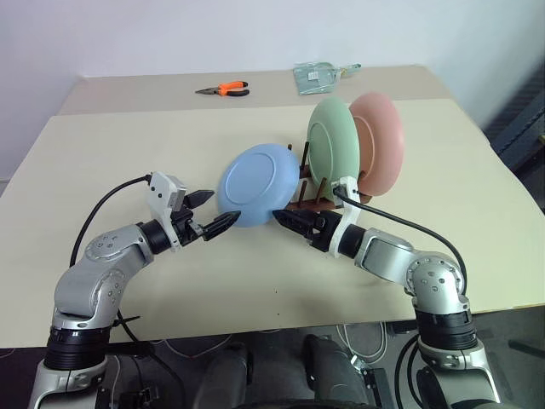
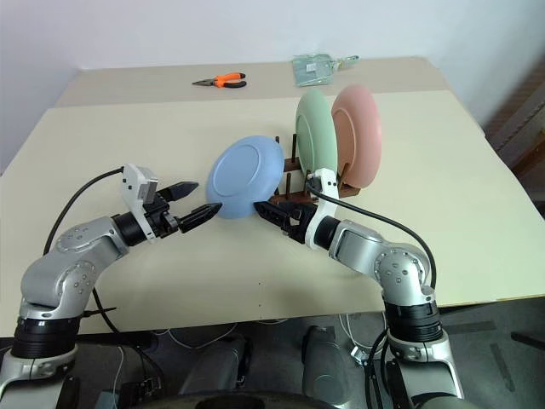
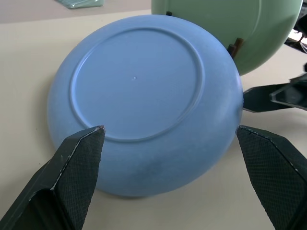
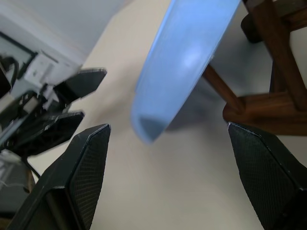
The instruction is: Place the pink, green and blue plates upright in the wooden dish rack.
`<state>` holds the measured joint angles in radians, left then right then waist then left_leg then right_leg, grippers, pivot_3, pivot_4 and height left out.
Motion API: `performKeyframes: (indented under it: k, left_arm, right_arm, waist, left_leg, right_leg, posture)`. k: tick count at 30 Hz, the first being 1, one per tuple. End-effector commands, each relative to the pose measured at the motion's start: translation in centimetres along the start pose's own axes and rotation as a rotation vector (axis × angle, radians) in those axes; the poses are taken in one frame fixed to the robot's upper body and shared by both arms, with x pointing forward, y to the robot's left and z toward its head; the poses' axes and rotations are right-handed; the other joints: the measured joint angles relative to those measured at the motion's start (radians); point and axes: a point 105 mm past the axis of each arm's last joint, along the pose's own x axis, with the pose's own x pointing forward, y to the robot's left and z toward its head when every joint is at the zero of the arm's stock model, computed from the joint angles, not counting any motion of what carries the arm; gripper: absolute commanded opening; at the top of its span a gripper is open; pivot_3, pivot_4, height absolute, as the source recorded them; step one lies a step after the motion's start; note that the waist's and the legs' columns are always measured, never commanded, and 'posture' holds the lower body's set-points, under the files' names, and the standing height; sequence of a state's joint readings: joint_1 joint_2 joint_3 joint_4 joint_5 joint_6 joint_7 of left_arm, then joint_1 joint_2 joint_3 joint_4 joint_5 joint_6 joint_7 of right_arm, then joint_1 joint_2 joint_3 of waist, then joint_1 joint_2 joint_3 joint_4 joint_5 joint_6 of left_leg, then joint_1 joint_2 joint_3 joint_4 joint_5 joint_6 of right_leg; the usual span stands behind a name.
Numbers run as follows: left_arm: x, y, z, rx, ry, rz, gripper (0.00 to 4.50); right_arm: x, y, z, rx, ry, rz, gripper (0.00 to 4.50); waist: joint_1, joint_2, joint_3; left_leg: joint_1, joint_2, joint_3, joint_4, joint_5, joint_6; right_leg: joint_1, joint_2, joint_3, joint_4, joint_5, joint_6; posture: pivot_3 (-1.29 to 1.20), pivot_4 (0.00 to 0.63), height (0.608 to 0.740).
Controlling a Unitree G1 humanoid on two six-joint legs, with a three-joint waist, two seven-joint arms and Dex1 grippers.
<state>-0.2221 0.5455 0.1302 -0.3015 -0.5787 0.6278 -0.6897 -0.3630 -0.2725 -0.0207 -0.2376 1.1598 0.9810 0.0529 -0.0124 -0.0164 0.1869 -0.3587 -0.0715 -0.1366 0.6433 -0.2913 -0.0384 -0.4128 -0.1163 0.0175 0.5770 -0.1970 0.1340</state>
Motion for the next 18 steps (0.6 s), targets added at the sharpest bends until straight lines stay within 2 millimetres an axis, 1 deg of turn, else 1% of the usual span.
performKeyframes:
  k: [1,3,4,6,10,11,12,13,16,18]
  left_arm:
    - [0.0,-0.7,0.8,0.026,-0.023,-0.022,4.5]
    - [0.0,-0.8,0.8,0.025,-0.023,-0.023,4.5]
    - [0.0,-0.8,0.9,0.025,-0.024,-0.023,4.5]
    - [0.0,-0.8,0.9,0.025,-0.024,-0.023,4.5]
    - [-0.1,-0.8,1.0,0.026,-0.025,-0.02,4.5]
    - [-0.1,-0.8,1.0,0.026,-0.024,-0.02,4.5]
    - [-0.1,-0.8,1.0,0.026,-0.024,-0.019,4.5]
    - [-0.1,-0.8,1.0,0.025,-0.024,-0.019,4.5]
    - [-0.1,-0.8,1.0,0.025,-0.025,-0.02,4.5]
    - [-0.1,-0.8,1.0,0.024,-0.027,-0.019,4.5]
  right_arm:
    - [0.4,1.1,1.3,-0.012,-0.056,0.071,3.96]
    - [0.9,0.9,1.4,-0.007,-0.061,0.076,3.96]
    - [1.1,0.9,1.4,-0.002,-0.066,0.083,3.72]
    - [1.3,0.9,1.4,0.003,-0.073,0.095,3.06]
    - [1.6,1.3,1.4,-0.002,-0.08,0.134,1.11]
    - [1.7,1.5,1.4,-0.005,-0.08,0.144,0.57]
    - [1.8,1.6,1.4,-0.007,-0.081,0.153,0.16]
    - [1.8,1.8,1.4,-0.012,-0.083,0.164,0.03]
    - [2.0,2.5,1.4,-0.044,-0.083,0.204,0.03]
    - [1.9,3.5,1.6,-0.066,-0.093,0.253,0.03]
  waist:
    - [0.0,0.0,0.0]
    - [0.0,0.0,0.0]
    - [-0.001,0.0,0.0]
    - [0.0,0.0,0.0]
    - [0.0,0.0,0.0]
    - [-0.001,0.0,0.0]
    - [-0.001,0.0,0.0]
    - [-0.002,0.001,0.0]
    - [0.003,-0.001,-0.001]
    - [0.0,0.0,0.0]
  left_leg:
    - [0.0,0.0,0.0,0.0,0.0,0.0]
    - [0.0,0.0,0.0,0.0,0.0,0.0]
    - [0.0,0.0,0.0,0.0,0.0,0.0]
    - [0.0,0.0,0.0,0.0,0.0,0.0]
    - [0.0,0.0,0.001,0.0,0.0,0.0]
    - [0.0,0.0,0.001,0.0,0.0,0.0]
    - [0.0,0.0,0.001,0.0,0.0,0.0]
    - [0.001,0.0,0.001,0.0,0.0,0.0]
    - [0.001,0.0,0.0,0.0,0.0,0.0]
    - [0.001,-0.001,0.0,0.0,0.0,0.0]
  right_leg:
    - [0.0,0.0,0.0,0.0,0.0,0.0]
    - [0.0,0.0,0.0,0.0,0.0,0.0]
    - [0.0,0.0,0.0,0.0,0.0,0.0]
    - [0.0,0.0,0.0,0.0,0.0,0.0]
    - [0.0,0.0,0.0,0.0,0.0,0.0]
    - [0.0,0.0,0.0,0.0,0.0,0.0]
    - [0.0,0.0,0.0,0.0,0.0,0.0]
    - [0.0,0.0,0.0,0.001,0.0,0.0]
    - [0.001,0.001,-0.001,0.001,0.0,0.0]
    - [0.001,0.0,0.0,0.0,0.0,0.0]
  posture:
    - [0.0,0.15,0.74]
    - [0.0,0.15,0.74]
    - [0.0,0.15,0.74]
    - [0.0,0.15,0.74]
    - [0.0,0.15,0.74]
    - [0.0,0.15,0.74]
    - [0.0,0.15,0.74]
    - [0.0,0.15,0.74]
    - [0.0,0.15,0.74]
    - [0.0,0.15,0.74]
